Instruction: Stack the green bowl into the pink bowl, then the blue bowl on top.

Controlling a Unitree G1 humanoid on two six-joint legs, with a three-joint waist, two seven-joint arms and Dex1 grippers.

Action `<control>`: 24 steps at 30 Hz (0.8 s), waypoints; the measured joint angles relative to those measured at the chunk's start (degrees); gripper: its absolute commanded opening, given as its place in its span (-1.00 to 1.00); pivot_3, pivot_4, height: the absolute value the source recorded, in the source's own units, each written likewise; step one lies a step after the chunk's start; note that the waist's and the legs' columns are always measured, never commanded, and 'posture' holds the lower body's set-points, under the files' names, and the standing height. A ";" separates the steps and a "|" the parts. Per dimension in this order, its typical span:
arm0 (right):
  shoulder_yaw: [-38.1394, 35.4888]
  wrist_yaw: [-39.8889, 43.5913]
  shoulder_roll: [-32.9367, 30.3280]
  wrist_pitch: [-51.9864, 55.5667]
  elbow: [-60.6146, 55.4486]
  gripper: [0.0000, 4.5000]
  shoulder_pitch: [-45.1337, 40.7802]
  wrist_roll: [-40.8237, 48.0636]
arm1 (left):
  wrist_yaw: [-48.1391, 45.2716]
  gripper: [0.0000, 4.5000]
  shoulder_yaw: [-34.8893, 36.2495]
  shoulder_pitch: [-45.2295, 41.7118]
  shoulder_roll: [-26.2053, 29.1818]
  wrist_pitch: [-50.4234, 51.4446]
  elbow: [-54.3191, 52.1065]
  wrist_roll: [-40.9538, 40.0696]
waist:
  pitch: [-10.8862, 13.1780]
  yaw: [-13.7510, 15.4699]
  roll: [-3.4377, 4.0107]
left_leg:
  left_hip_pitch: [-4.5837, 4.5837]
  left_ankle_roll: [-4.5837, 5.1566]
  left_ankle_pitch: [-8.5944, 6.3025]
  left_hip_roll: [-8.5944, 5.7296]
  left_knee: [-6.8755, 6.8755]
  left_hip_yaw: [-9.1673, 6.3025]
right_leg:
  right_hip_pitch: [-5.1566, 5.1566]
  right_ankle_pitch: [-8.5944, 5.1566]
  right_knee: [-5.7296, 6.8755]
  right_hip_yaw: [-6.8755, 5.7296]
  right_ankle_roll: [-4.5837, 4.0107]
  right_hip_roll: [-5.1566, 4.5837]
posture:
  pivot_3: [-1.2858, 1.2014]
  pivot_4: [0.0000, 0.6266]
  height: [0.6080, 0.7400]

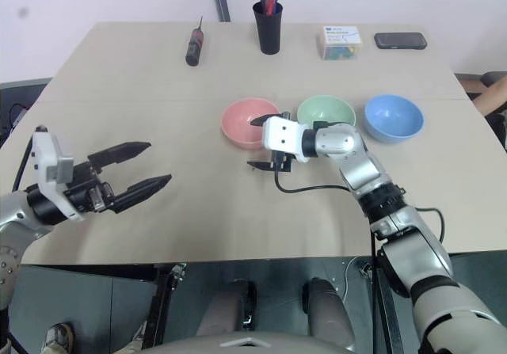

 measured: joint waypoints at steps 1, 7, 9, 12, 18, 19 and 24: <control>-1.55 1.36 -0.68 2.66 -3.28 1.00 1.73 3.27 | 0.77 0.97 -0.50 -0.75 0.02 0.27 -0.48 0.04 | 0.00 0.26 0.00 | -0.01 0.00 0.00 0.00 0.00 -0.03 | 0.00 0.00 -0.01 -0.01 0.00 0.00 | 0.03 -0.52 1.00; -12.79 -0.85 -13.13 16.48 -27.88 1.00 21.08 11.96 | 4.13 0.97 -10.34 -12.25 3.86 2.46 0.42 5.47 | -0.01 1.31 -0.02 | 0.02 0.00 0.00 -0.13 0.01 0.02 | 0.10 0.00 -0.04 -0.10 0.01 -0.05 | 0.03 -0.52 1.00; -16.09 -3.53 -14.58 20.95 -33.95 1.00 25.58 13.98 | 6.09 0.97 -16.59 -18.40 5.42 3.76 1.74 10.43 | 0.00 0.96 -0.01 | 0.06 -0.01 0.01 -0.10 0.03 0.12 | 0.07 0.00 0.11 -0.04 0.01 0.04 | 0.03 -0.52 1.00; -21.49 -6.76 -15.94 25.04 -41.40 1.00 30.37 17.11 | 5.12 0.97 -27.07 -27.32 8.92 5.61 3.95 17.68 | 0.00 0.26 -0.01 | 0.10 -0.02 0.01 -0.02 0.03 0.20 | 0.04 -0.01 0.18 0.06 0.01 0.15 | 0.03 -0.52 1.00; -32.08 -11.19 -17.28 29.00 -52.88 1.00 44.54 22.00 | -5.60 0.97 -48.78 -50.91 8.49 6.98 15.25 33.24 | 0.01 0.86 -0.04 | -0.05 -0.01 0.01 -0.06 0.05 0.31 | 0.03 -0.01 -0.03 0.07 0.03 0.17 | 0.03 -0.52 1.00; -33.06 -11.85 -17.35 29.28 -53.67 1.00 45.46 22.21 | -6.99 0.97 -50.53 -52.33 7.85 6.79 16.82 34.88 | 0.01 0.40 -0.04 | -0.03 -0.01 0.01 -0.06 0.06 0.41 | 0.03 -0.01 -0.05 0.18 0.04 0.17 | 0.03 -0.52 1.00; -37.21 -14.87 -17.51 29.57 -57.59 1.00 51.08 22.52 | -11.94 0.97 -58.27 -57.80 1.74 2.63 24.34 41.53 | 0.02 0.64 -0.06 | -0.09 0.00 0.01 -0.01 0.09 0.38 | -0.05 -0.02 -0.01 0.16 0.04 0.24 | 0.03 -0.52 1.00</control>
